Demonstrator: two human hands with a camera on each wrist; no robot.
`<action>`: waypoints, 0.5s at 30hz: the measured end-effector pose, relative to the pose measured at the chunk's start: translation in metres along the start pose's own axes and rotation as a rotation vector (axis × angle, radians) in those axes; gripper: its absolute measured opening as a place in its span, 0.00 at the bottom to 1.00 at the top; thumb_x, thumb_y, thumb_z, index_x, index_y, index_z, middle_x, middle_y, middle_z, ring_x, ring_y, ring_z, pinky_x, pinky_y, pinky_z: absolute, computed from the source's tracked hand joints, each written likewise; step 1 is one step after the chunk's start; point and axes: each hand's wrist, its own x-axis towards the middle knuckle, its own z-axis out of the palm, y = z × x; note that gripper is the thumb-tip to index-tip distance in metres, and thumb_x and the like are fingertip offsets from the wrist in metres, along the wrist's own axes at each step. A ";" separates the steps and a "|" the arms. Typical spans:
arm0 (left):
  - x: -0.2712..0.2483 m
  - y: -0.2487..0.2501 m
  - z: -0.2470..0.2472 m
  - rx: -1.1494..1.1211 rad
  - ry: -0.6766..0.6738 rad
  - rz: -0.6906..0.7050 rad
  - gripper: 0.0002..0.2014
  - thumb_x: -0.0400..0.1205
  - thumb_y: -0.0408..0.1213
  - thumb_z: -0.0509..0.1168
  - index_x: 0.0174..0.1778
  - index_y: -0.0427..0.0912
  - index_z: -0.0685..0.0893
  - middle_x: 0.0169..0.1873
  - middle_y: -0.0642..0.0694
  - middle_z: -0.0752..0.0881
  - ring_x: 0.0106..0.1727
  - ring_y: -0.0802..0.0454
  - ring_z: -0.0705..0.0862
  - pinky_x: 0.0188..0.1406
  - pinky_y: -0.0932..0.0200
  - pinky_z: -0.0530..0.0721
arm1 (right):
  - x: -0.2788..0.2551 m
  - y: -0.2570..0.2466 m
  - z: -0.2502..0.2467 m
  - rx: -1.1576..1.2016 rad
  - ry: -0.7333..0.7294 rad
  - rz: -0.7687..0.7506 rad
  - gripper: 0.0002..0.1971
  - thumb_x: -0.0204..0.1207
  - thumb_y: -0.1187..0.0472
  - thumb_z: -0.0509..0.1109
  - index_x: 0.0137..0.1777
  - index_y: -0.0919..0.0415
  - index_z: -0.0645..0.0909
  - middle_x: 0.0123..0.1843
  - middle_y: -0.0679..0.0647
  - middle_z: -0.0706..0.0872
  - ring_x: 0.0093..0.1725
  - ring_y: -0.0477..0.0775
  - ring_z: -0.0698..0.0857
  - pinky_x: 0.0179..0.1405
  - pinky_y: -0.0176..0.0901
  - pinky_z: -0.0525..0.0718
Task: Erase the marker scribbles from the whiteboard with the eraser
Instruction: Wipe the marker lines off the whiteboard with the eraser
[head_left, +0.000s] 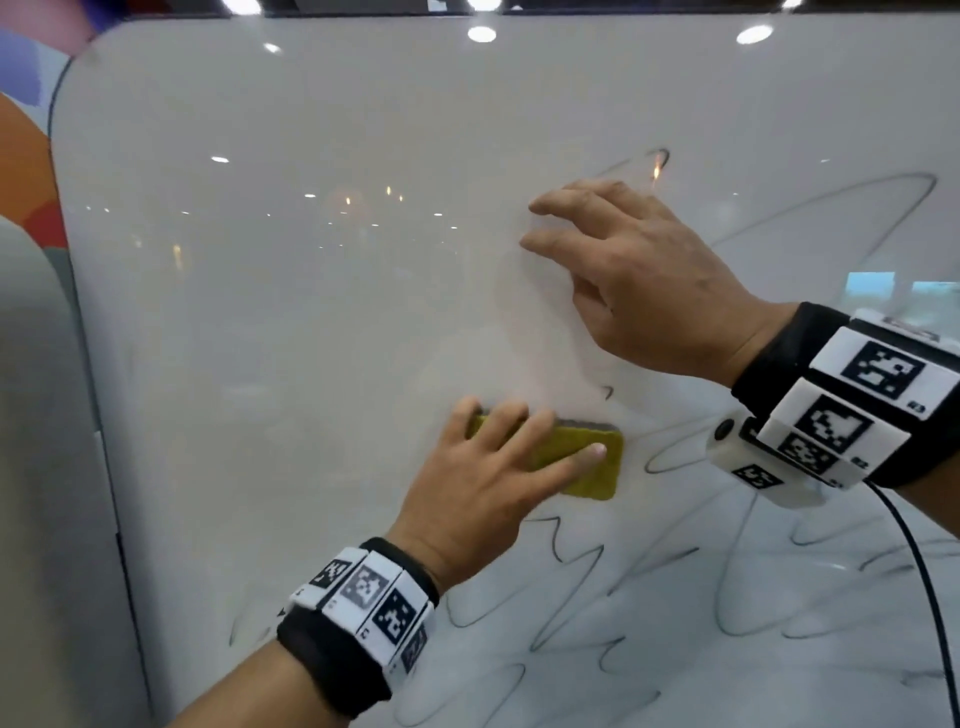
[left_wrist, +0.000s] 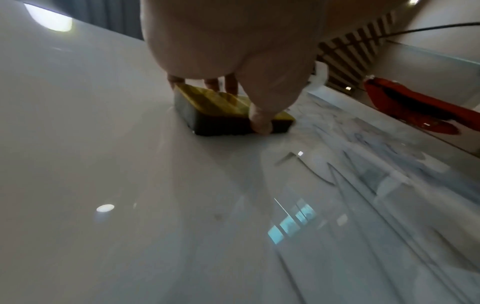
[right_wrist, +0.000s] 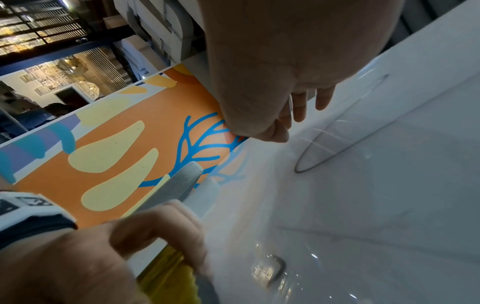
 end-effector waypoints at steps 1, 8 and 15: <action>0.007 -0.007 -0.002 0.012 0.024 -0.019 0.34 0.74 0.34 0.71 0.77 0.59 0.75 0.64 0.43 0.80 0.61 0.40 0.77 0.57 0.40 0.77 | 0.001 0.001 -0.001 0.002 0.002 -0.002 0.25 0.74 0.71 0.59 0.71 0.62 0.78 0.76 0.62 0.77 0.76 0.68 0.73 0.72 0.65 0.76; 0.038 -0.018 -0.011 -0.029 0.117 -0.156 0.32 0.74 0.35 0.72 0.76 0.58 0.77 0.62 0.43 0.81 0.60 0.38 0.78 0.56 0.42 0.76 | 0.011 0.012 -0.019 0.025 0.105 0.068 0.23 0.73 0.71 0.60 0.68 0.64 0.80 0.75 0.63 0.78 0.74 0.69 0.74 0.70 0.67 0.76; 0.048 -0.019 -0.011 -0.014 0.102 -0.032 0.33 0.75 0.33 0.69 0.77 0.59 0.76 0.62 0.44 0.82 0.61 0.40 0.78 0.58 0.41 0.77 | 0.008 0.022 -0.023 -0.008 0.114 0.067 0.25 0.73 0.72 0.56 0.69 0.65 0.80 0.74 0.64 0.79 0.73 0.70 0.76 0.70 0.68 0.77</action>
